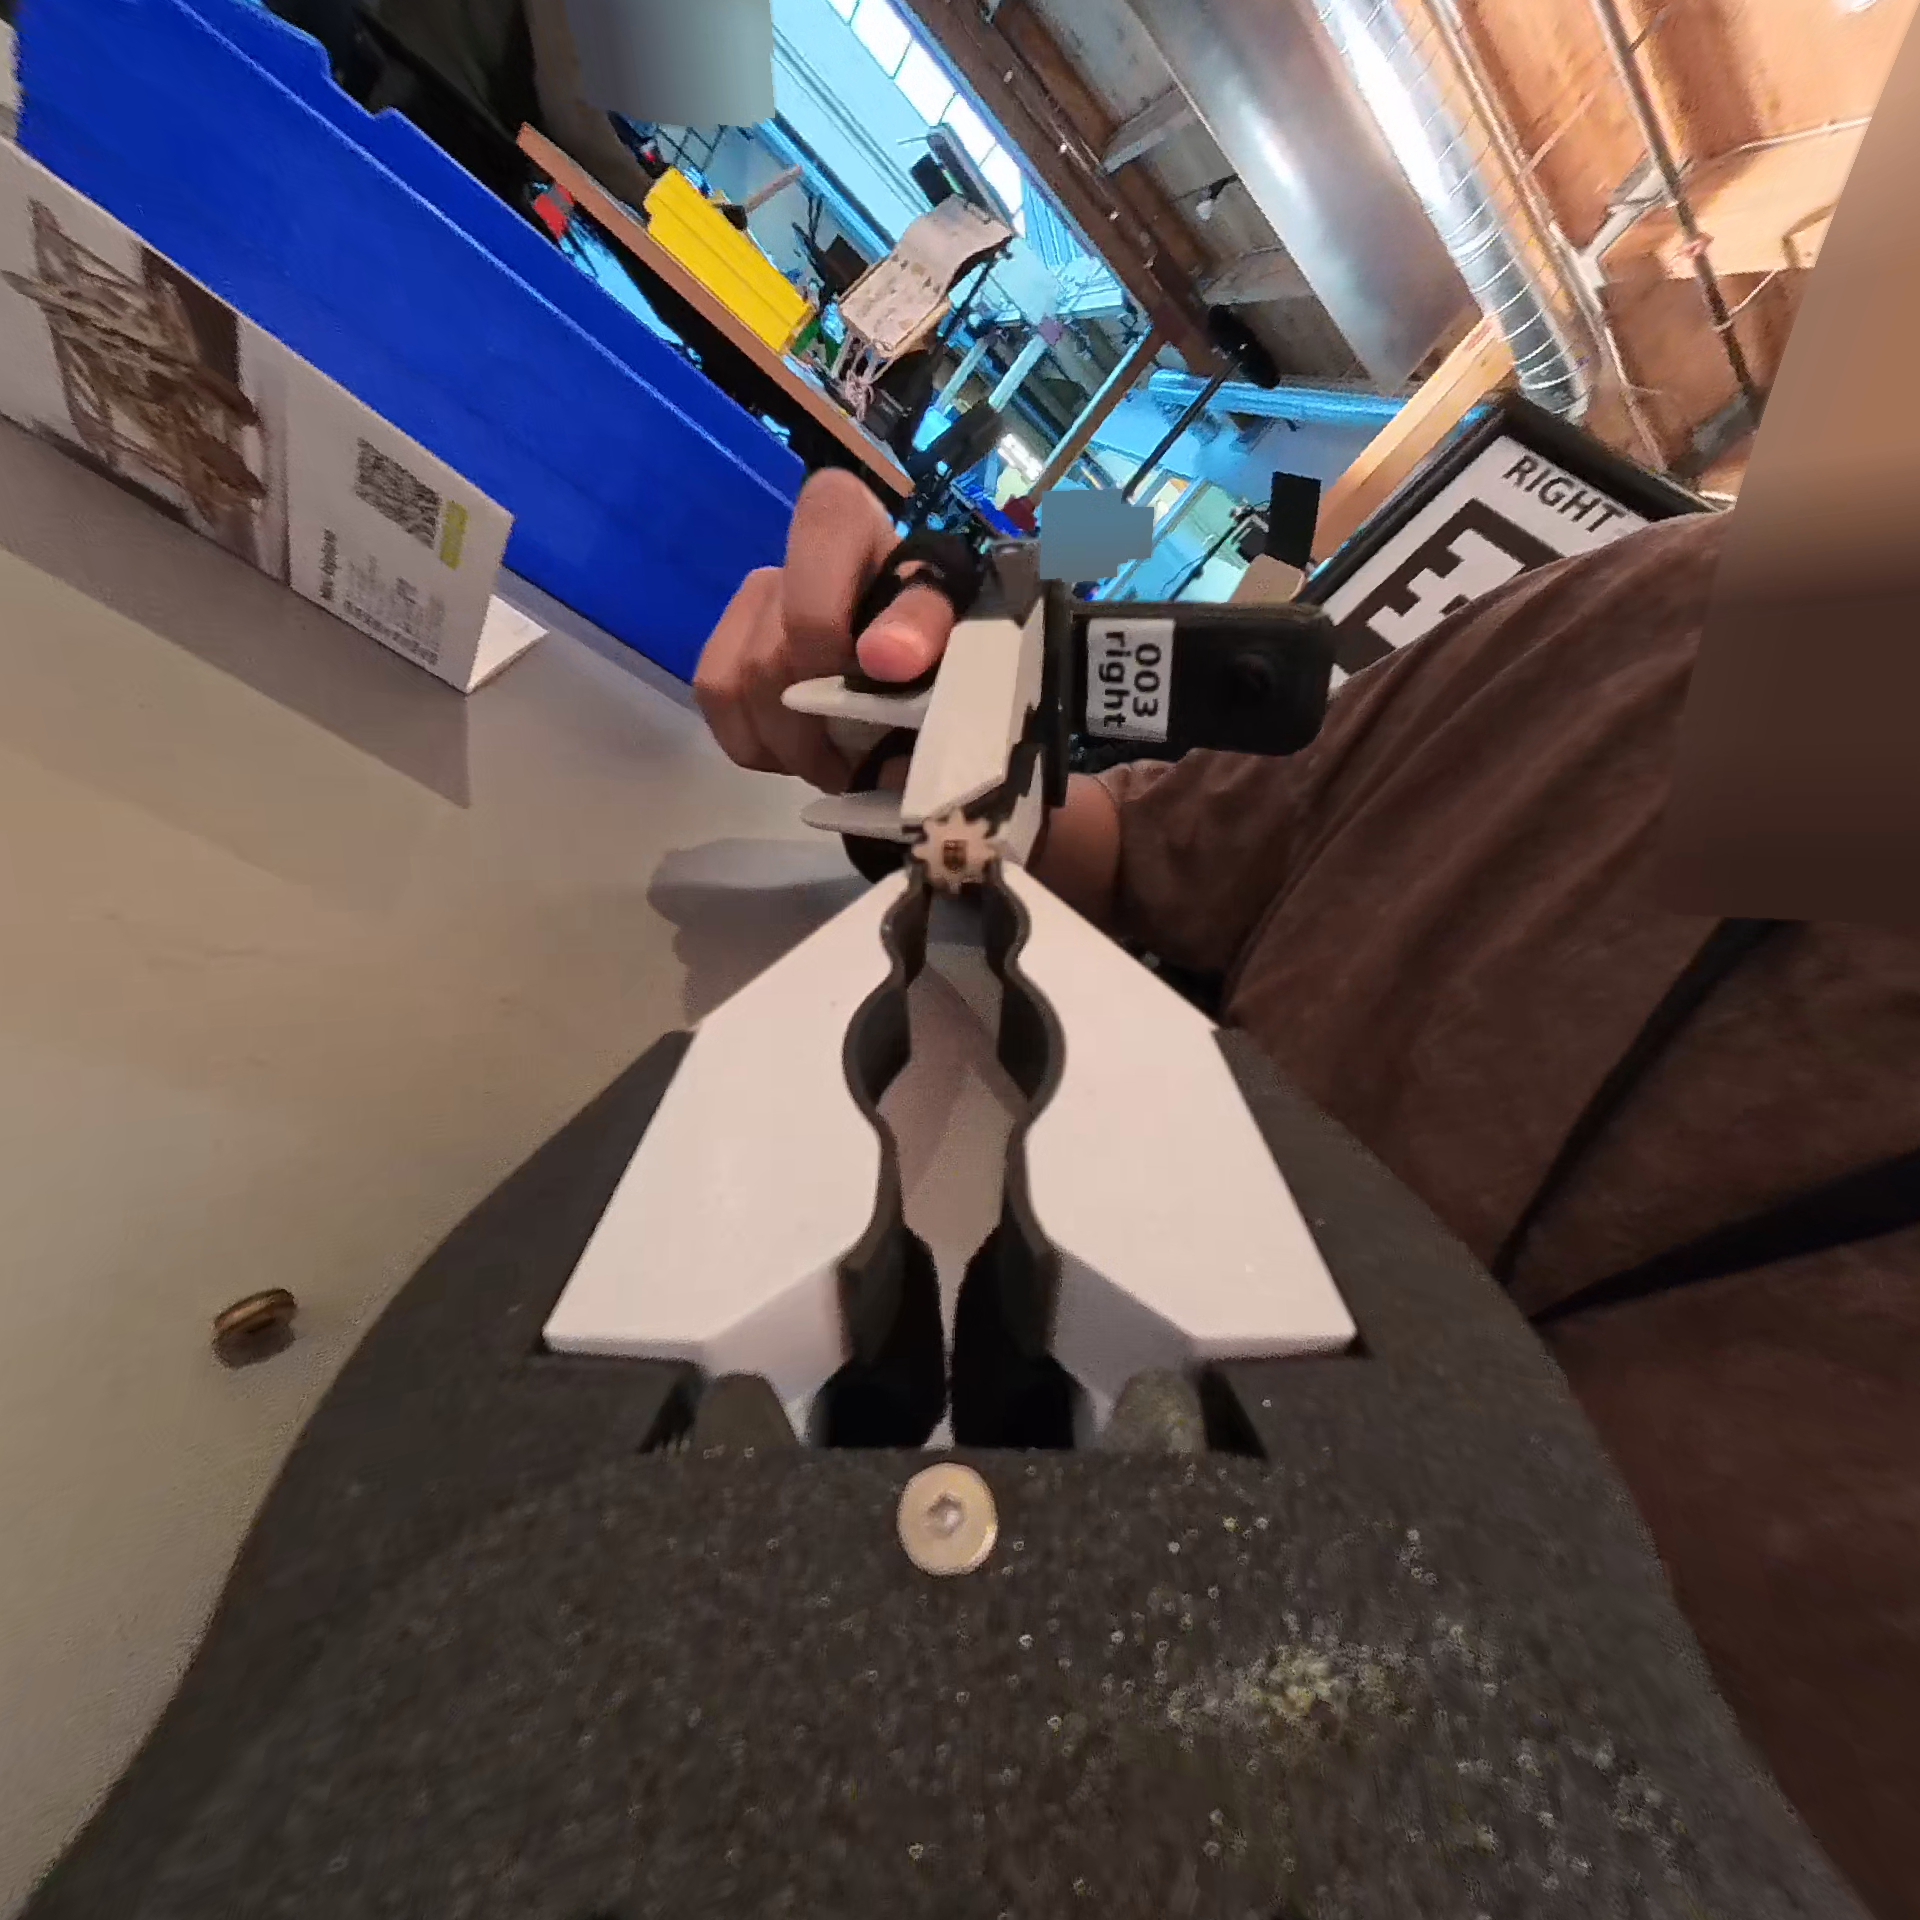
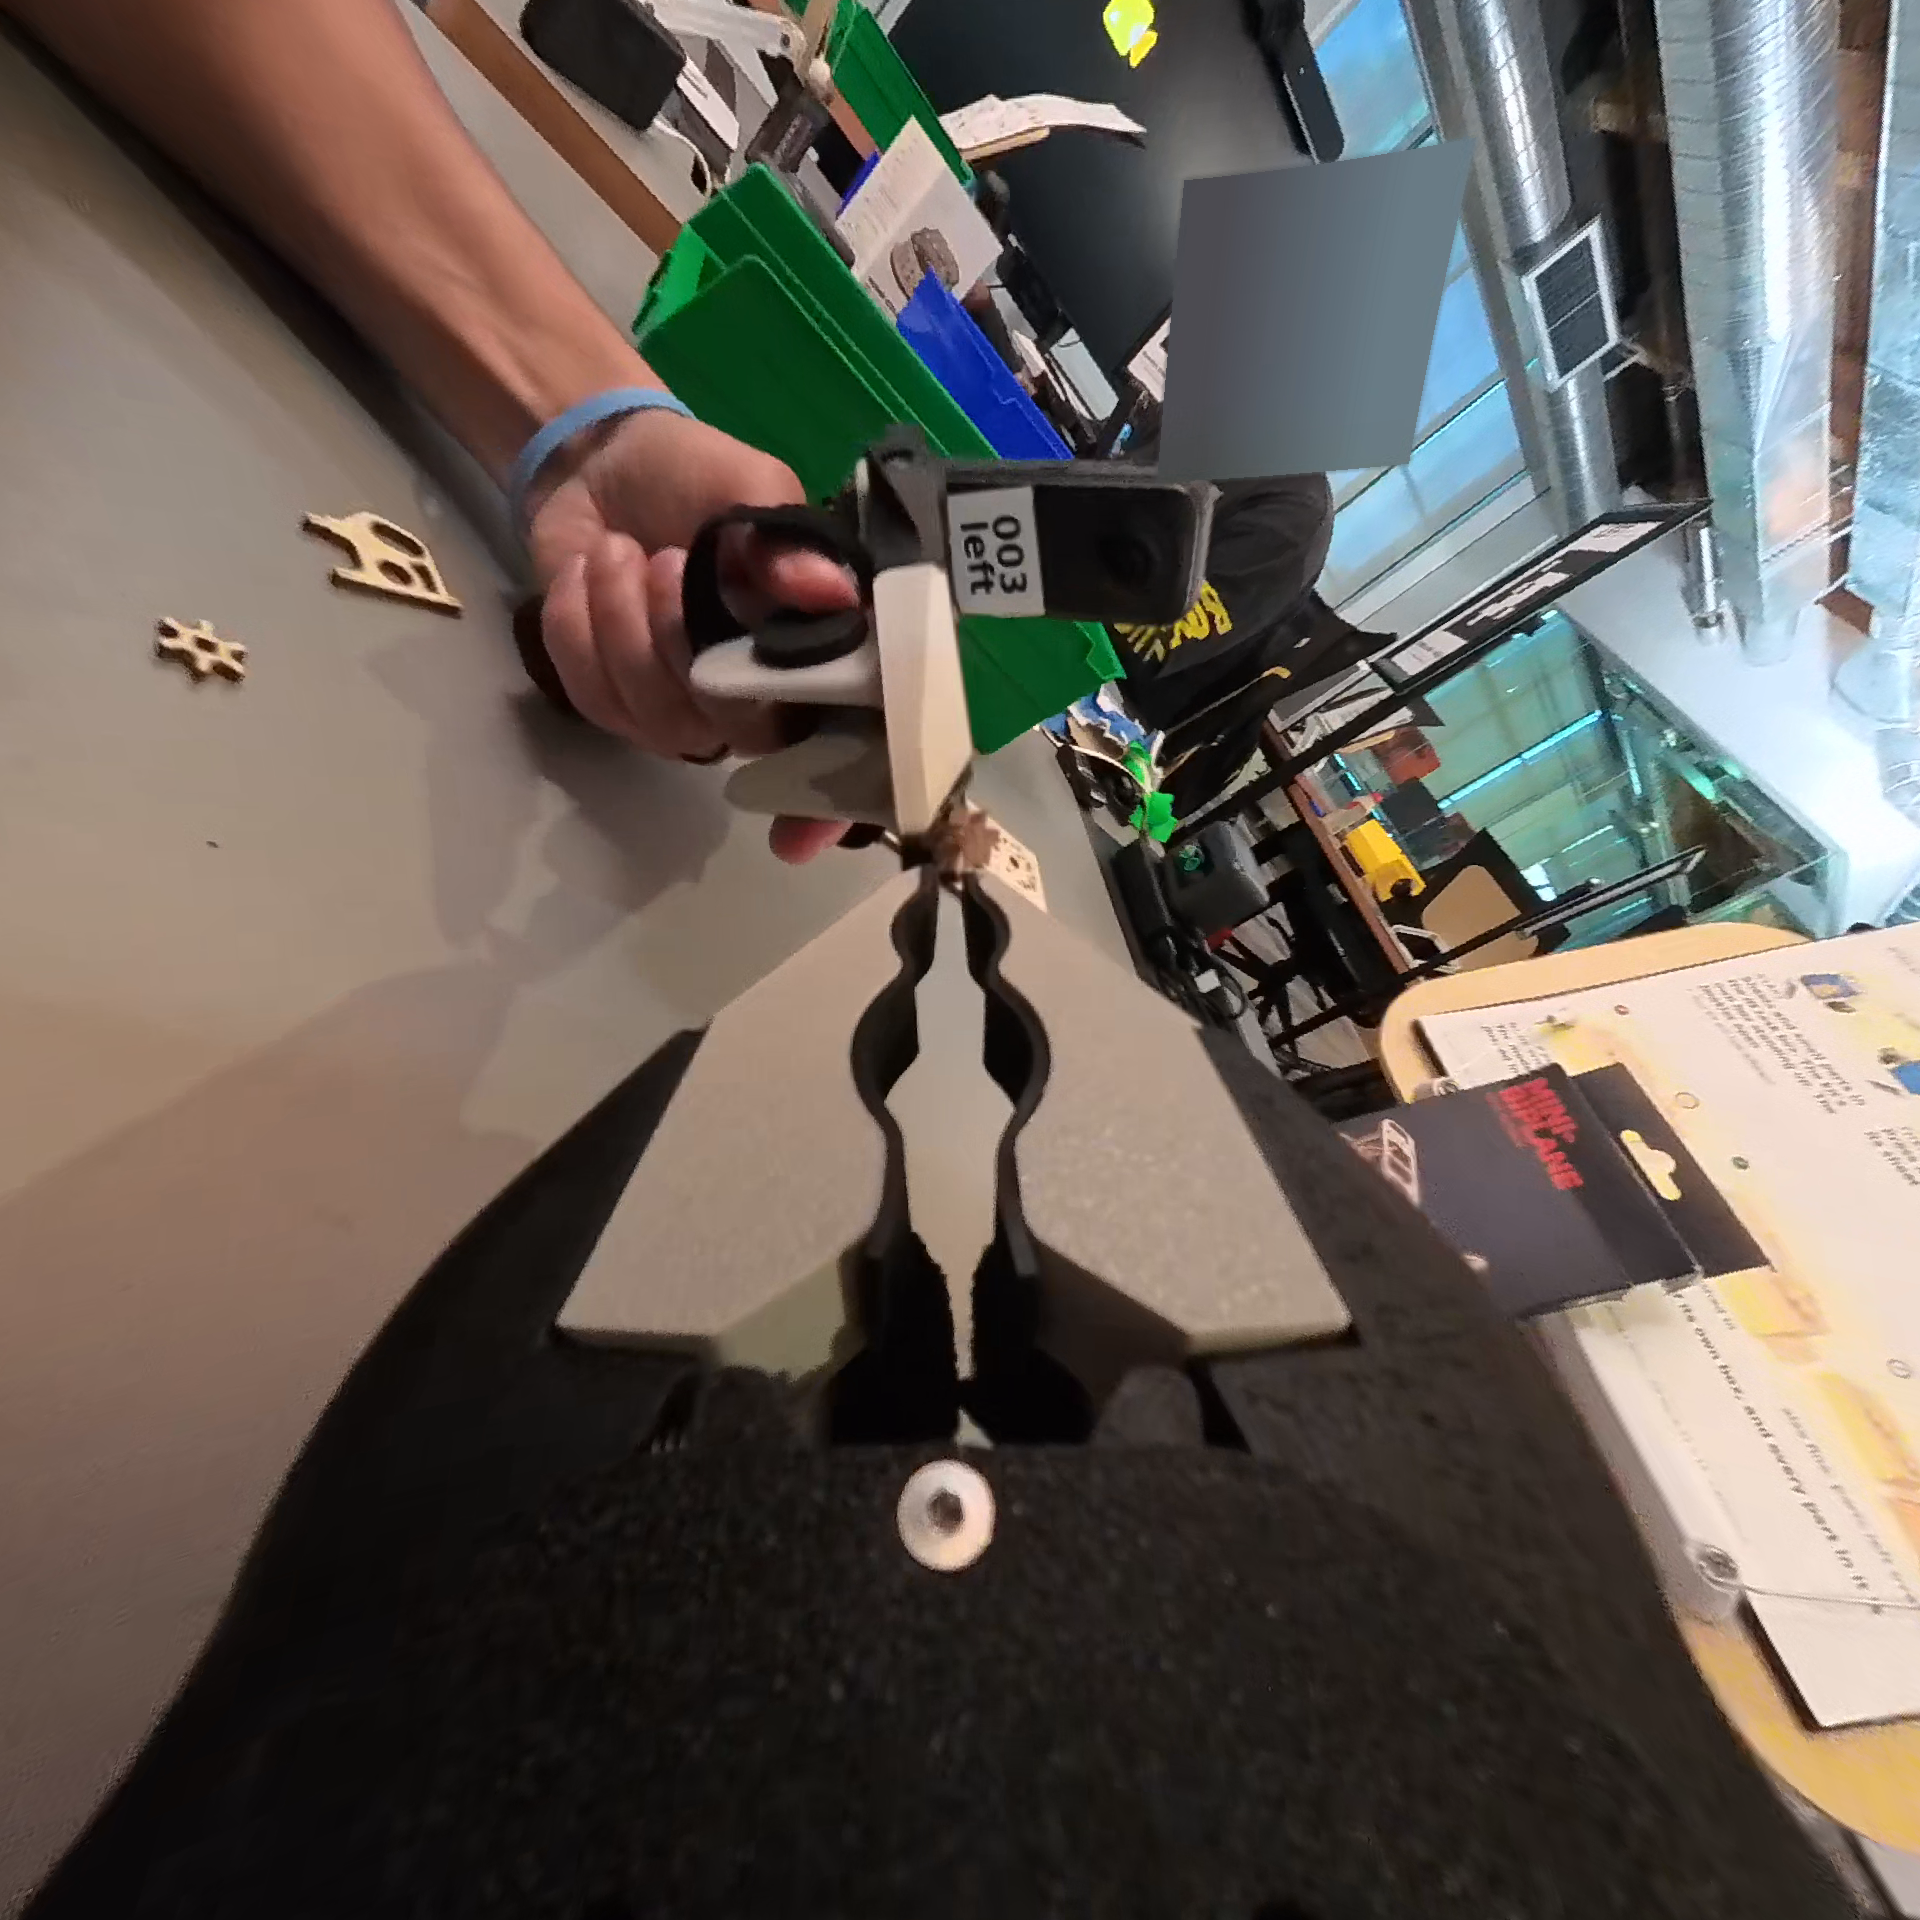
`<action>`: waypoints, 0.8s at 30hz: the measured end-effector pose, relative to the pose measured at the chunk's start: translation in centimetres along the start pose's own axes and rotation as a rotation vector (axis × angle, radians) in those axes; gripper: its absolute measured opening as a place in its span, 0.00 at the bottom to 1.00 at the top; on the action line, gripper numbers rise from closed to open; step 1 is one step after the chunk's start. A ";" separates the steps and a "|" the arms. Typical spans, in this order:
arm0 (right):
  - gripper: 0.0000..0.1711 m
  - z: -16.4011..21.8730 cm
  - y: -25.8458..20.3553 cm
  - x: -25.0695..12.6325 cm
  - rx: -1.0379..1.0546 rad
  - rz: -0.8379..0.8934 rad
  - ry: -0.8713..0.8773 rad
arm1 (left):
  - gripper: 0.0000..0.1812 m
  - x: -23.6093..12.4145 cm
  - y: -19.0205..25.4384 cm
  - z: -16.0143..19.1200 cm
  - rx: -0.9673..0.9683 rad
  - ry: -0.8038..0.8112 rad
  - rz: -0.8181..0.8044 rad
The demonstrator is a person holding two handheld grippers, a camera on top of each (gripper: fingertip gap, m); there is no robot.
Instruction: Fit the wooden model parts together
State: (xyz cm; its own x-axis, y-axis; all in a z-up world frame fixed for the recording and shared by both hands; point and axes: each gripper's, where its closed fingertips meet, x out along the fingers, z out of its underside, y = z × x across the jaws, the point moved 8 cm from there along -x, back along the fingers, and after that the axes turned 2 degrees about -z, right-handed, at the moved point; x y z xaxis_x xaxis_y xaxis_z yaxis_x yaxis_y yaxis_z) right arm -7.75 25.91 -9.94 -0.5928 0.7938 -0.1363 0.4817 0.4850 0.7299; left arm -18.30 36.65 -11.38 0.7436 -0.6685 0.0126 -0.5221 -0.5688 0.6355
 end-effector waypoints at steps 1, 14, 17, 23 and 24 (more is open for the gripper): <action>0.01 0.1 -0.1 0.0 -0.012 0.006 -0.008 | 0.04 0.1 0.0 0.0 -0.005 -0.002 0.006; 0.04 -0.1 -0.3 -0.1 -0.044 0.031 0.029 | 0.04 0.2 -0.7 0.3 -0.174 0.003 0.076; 0.03 0.0 -0.4 0.1 -0.046 0.029 0.017 | 0.04 0.2 -0.7 0.3 -0.188 0.004 0.090; 0.03 0.0 -0.4 0.1 -0.037 0.038 0.022 | 0.04 0.2 -0.7 0.3 -0.208 0.012 0.104; 0.02 0.0 -0.4 0.1 -0.041 0.040 0.023 | 0.04 0.2 -0.7 0.3 -0.210 0.015 0.106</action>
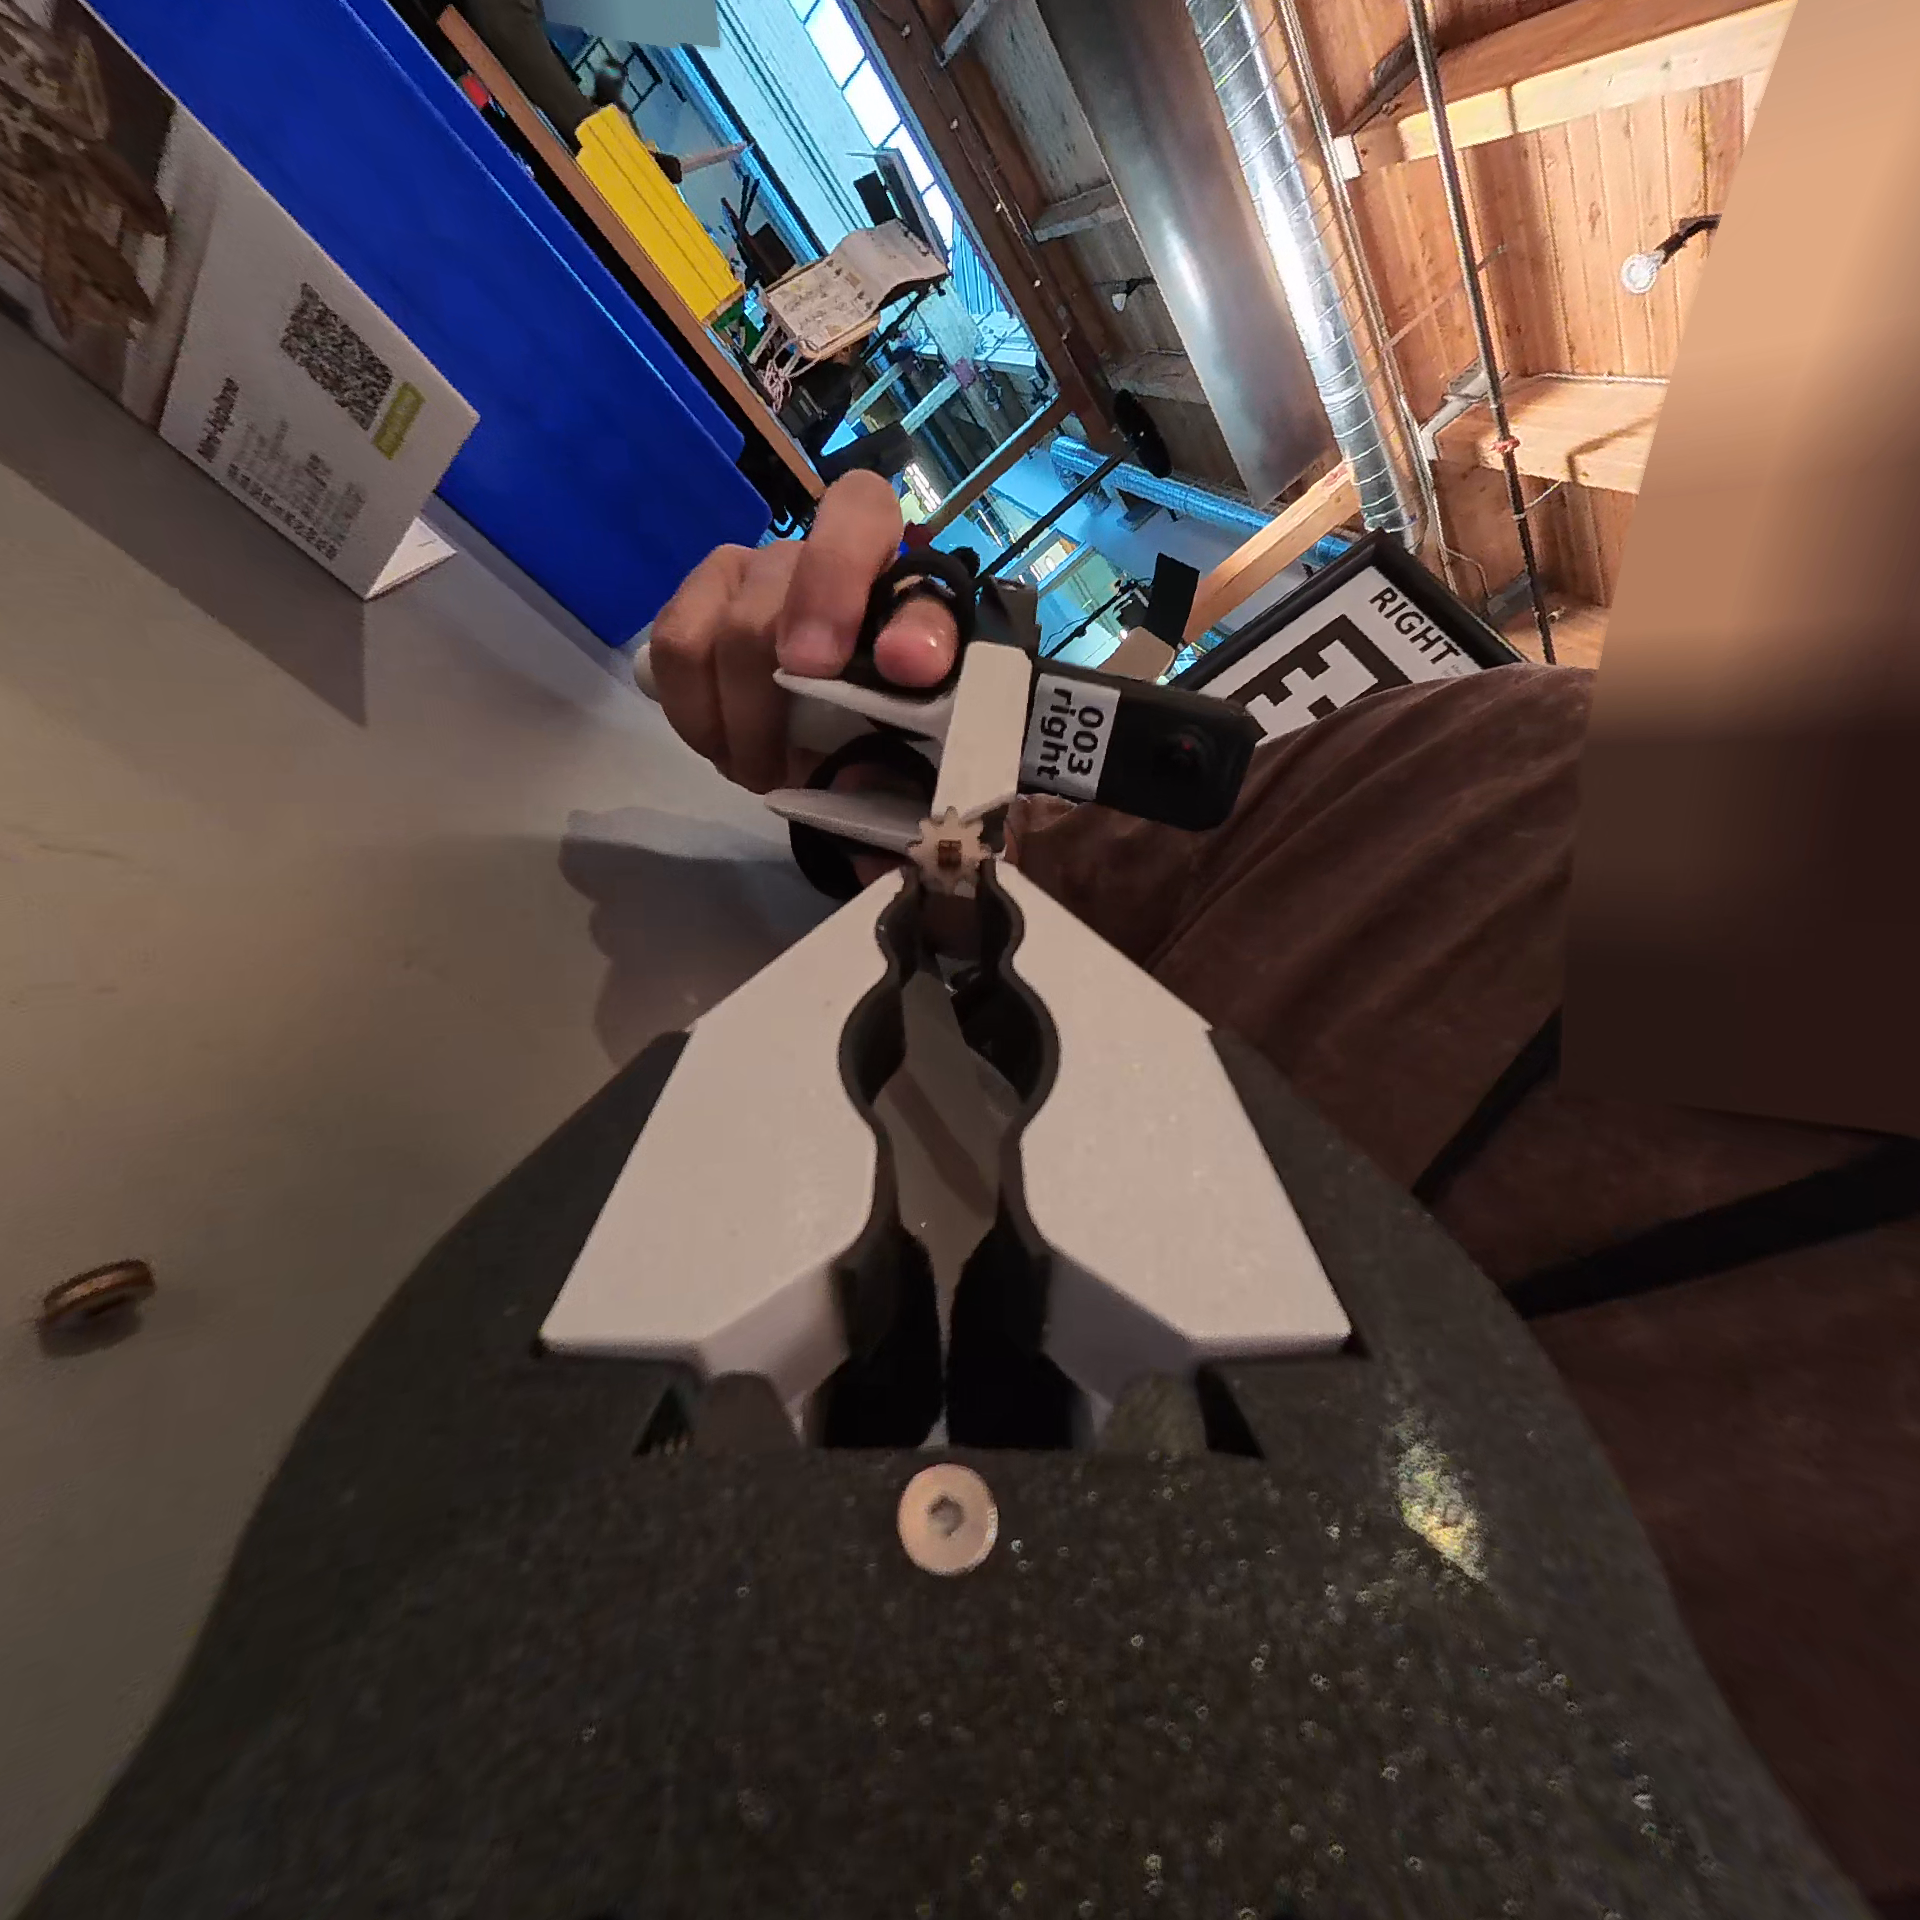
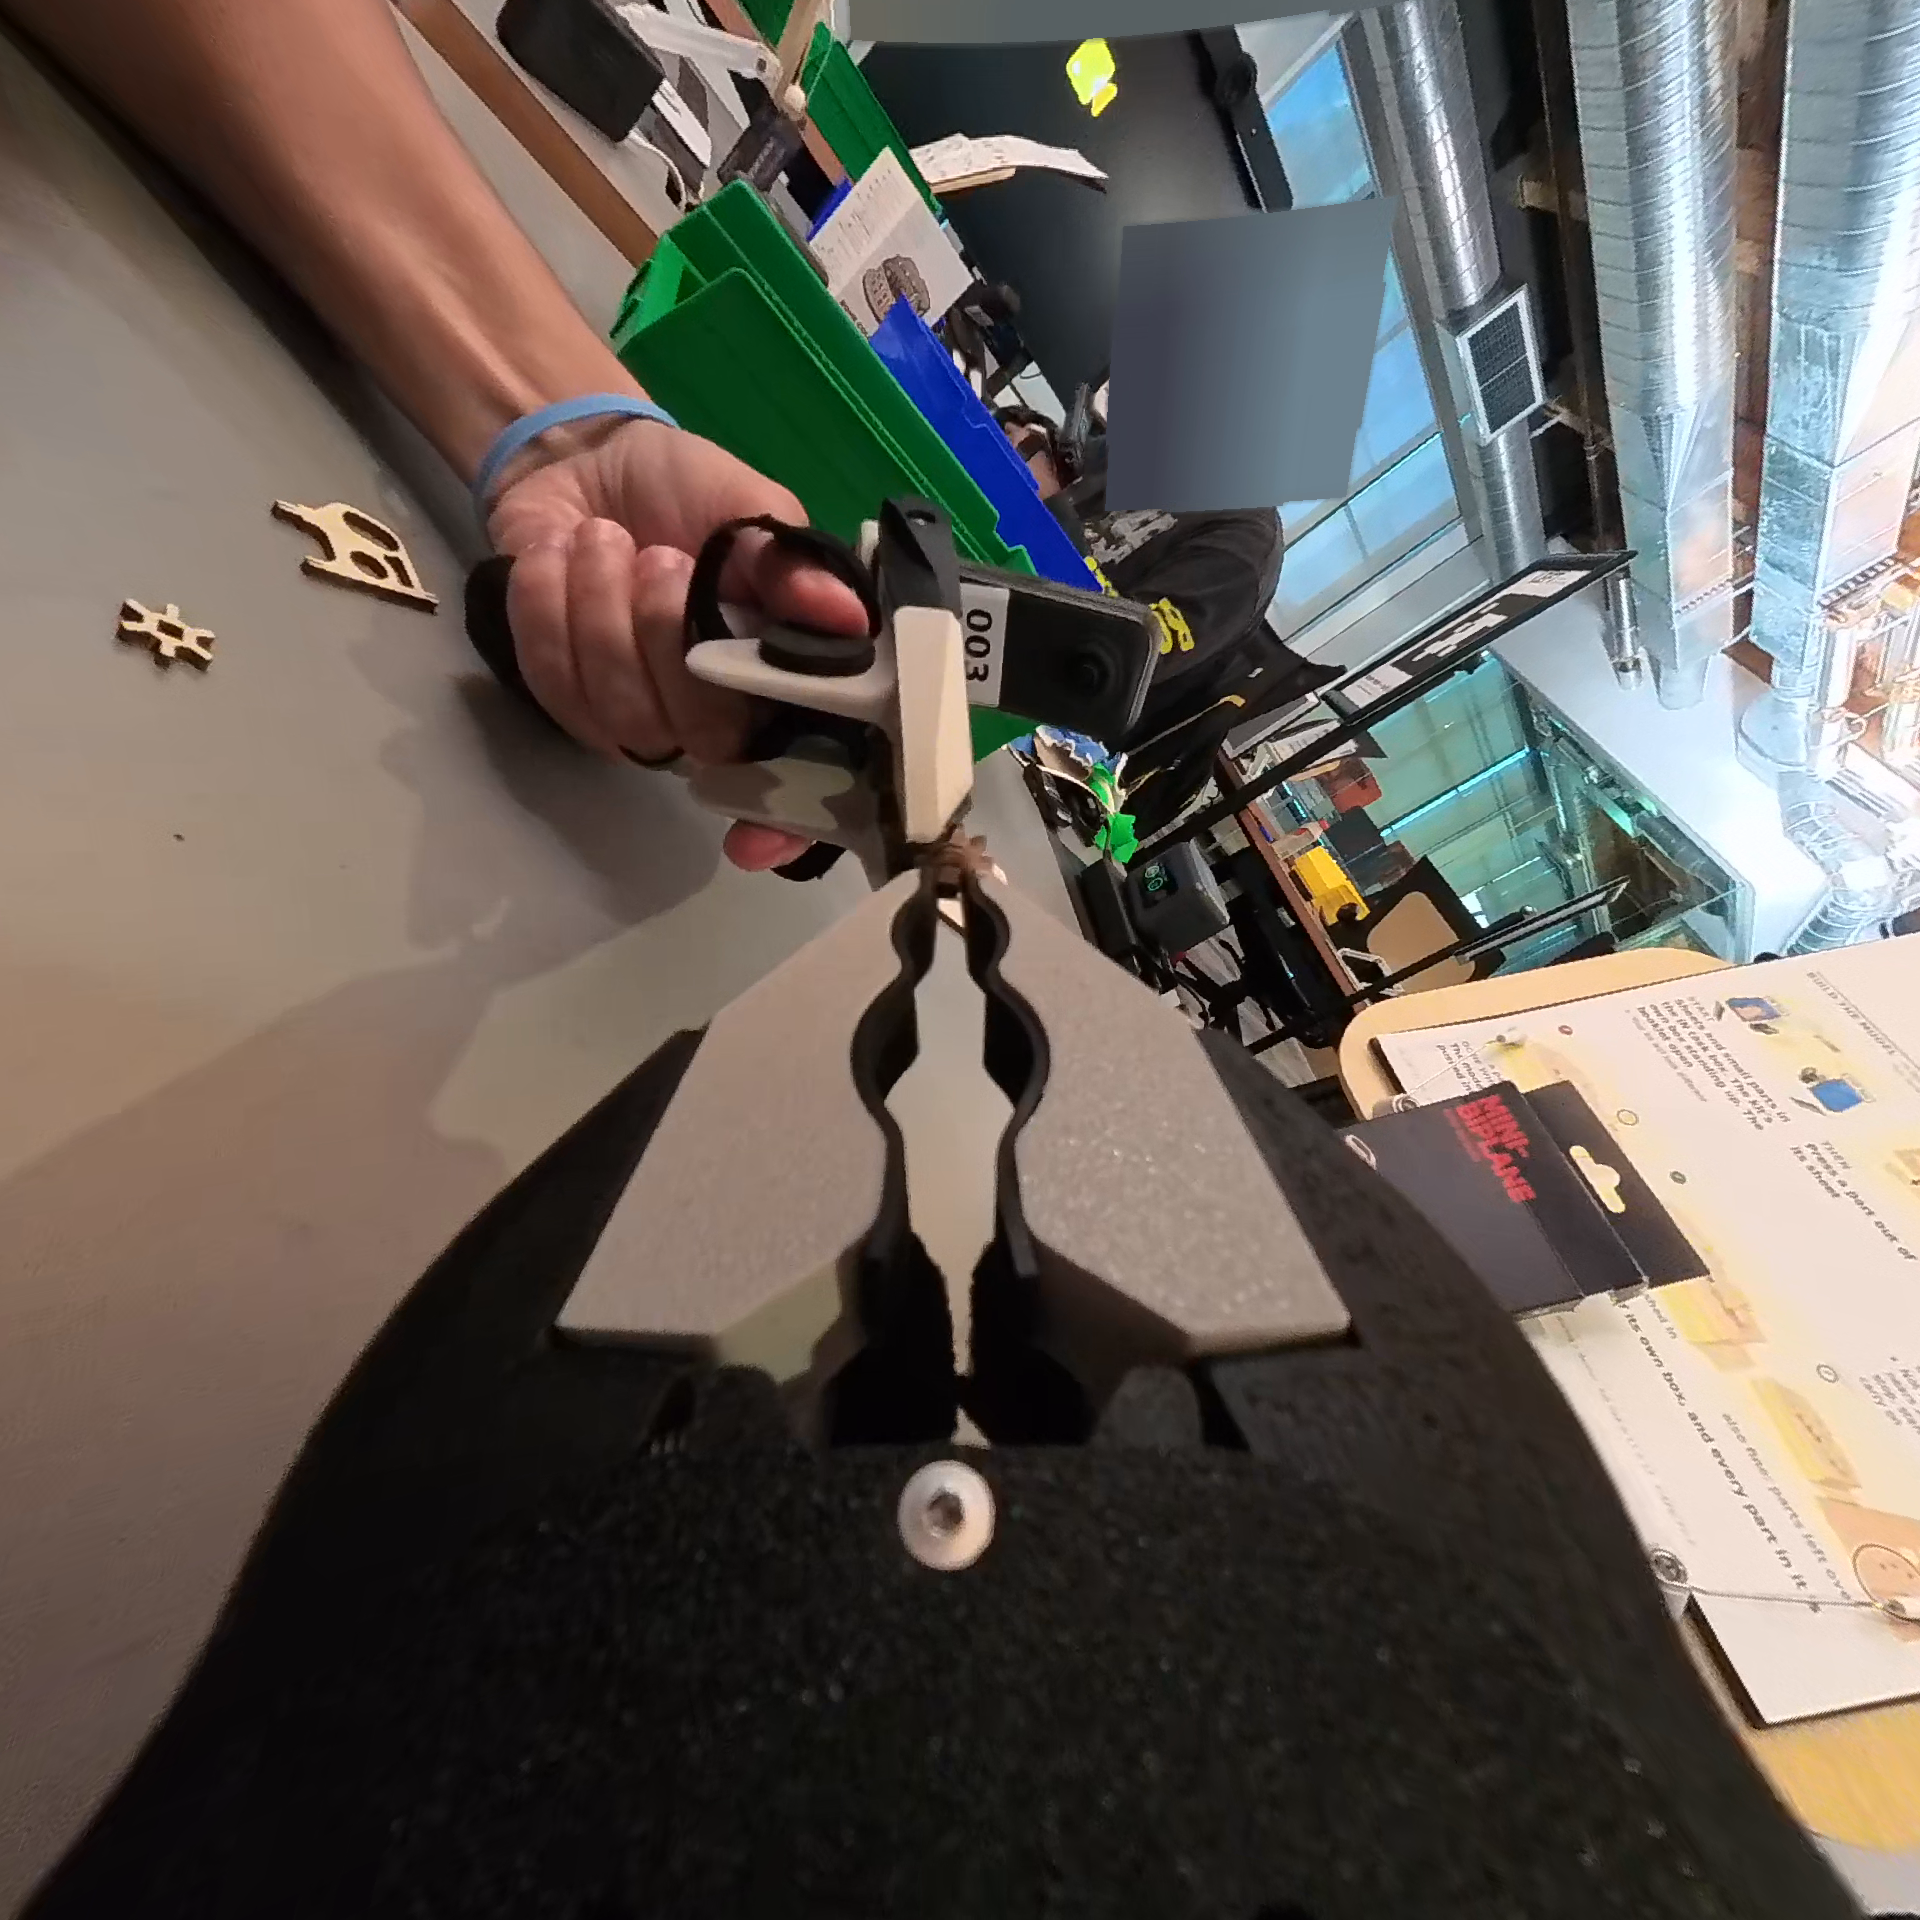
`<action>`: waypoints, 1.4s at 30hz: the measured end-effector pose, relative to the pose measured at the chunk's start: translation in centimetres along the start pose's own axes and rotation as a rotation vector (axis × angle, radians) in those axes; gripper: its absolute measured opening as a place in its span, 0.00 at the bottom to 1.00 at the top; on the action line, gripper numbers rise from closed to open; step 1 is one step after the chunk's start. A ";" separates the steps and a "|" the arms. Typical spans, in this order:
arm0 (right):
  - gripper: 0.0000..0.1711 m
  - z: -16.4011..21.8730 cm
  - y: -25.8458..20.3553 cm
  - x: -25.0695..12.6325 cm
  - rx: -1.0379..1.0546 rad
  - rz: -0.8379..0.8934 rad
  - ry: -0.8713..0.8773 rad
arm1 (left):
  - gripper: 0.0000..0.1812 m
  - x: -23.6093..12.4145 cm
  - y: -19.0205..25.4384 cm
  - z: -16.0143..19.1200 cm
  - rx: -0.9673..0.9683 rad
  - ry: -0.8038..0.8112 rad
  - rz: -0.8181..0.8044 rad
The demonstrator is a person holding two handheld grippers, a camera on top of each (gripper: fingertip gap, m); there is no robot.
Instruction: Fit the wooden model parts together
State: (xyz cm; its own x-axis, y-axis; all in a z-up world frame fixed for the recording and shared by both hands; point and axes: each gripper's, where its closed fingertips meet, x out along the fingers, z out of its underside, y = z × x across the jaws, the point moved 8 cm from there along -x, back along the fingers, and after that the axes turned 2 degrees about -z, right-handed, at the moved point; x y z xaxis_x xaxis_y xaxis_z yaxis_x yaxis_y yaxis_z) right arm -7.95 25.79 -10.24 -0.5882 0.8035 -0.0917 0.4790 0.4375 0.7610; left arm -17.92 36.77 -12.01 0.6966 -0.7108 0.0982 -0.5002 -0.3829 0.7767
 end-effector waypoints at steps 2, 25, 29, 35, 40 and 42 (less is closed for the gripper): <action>0.02 0.0 0.0 0.0 -0.001 0.008 0.009 | 0.04 0.0 0.0 0.0 -0.007 0.005 0.006; 0.01 5.7 2.2 -0.9 0.484 -0.212 -0.124 | 0.08 -3.5 -2.7 0.2 0.733 -0.405 -0.797; 0.02 5.6 3.0 -1.3 0.555 -0.197 -0.079 | 0.09 -3.7 -3.7 0.5 0.716 -0.448 -0.859; 0.01 6.2 2.2 -0.8 0.503 -0.195 -0.140 | 0.05 -3.4 -4.4 0.9 0.716 -0.504 -0.948; 0.02 6.0 1.7 -0.4 0.507 -0.226 -0.156 | 0.04 -2.8 -4.3 1.2 0.742 -0.516 -0.942; 0.02 5.9 1.8 -0.3 0.547 -0.240 -0.139 | 0.04 -2.7 -4.3 1.3 0.757 -0.521 -0.937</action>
State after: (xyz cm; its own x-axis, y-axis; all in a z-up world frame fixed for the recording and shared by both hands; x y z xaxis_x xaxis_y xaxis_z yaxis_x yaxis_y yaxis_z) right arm -3.06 28.71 -12.67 -0.6482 0.6860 -0.3306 0.6305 0.7269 0.2721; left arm -18.33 39.62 -16.39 0.7410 -0.0732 -0.6674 -0.2197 -0.9657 -0.1380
